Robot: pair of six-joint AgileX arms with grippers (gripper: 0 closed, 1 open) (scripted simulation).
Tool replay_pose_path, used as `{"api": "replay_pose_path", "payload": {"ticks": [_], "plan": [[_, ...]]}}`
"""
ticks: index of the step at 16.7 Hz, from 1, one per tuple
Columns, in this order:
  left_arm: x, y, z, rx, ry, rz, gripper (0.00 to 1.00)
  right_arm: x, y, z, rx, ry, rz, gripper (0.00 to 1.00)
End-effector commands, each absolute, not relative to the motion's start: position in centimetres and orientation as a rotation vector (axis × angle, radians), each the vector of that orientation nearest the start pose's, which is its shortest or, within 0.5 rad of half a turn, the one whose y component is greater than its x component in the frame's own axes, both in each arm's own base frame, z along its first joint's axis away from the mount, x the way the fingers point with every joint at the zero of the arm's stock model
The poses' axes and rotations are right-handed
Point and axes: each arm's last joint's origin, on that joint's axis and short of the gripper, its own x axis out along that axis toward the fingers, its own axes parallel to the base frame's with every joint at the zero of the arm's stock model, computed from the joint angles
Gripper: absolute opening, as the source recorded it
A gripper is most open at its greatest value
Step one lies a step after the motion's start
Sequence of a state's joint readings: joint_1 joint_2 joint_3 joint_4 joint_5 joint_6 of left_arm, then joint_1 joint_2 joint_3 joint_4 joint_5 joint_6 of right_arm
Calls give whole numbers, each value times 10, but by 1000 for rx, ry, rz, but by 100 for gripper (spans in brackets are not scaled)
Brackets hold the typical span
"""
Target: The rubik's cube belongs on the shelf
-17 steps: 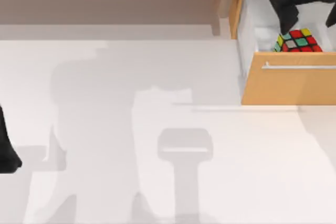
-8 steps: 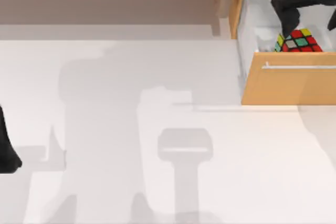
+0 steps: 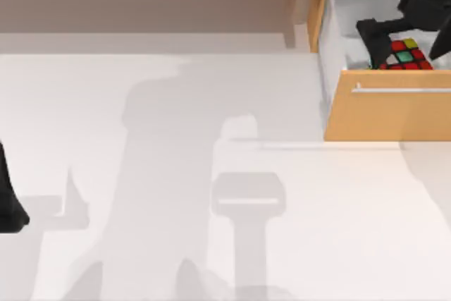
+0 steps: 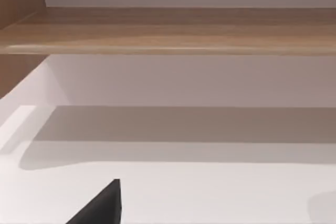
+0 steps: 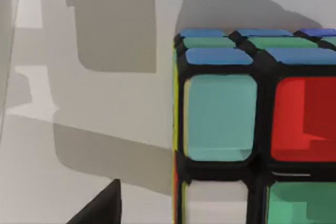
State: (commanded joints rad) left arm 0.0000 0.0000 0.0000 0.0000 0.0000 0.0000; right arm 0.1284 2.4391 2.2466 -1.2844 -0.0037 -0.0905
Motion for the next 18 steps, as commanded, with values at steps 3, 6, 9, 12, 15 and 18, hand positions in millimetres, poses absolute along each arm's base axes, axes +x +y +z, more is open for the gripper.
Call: {"api": "replay_pose_path", "payload": {"ticks": [3, 6, 9, 12, 15, 18], "plan": [[106, -1, 160, 0, 0, 0, 100, 489, 69, 172, -169, 1464, 188, 100], [106, -1, 160, 0, 0, 0, 100, 489, 69, 172, -169, 1464, 187, 100], [106, -1, 160, 0, 0, 0, 100, 489, 69, 172, -169, 1464, 187, 85], [106, -1, 160, 0, 0, 0, 100, 489, 69, 172, -169, 1464, 187, 62], [106, -1, 160, 0, 0, 0, 100, 489, 69, 172, -169, 1464, 187, 40], [106, -1, 160, 0, 0, 0, 100, 489, 69, 172, -169, 1464, 187, 17]]}}
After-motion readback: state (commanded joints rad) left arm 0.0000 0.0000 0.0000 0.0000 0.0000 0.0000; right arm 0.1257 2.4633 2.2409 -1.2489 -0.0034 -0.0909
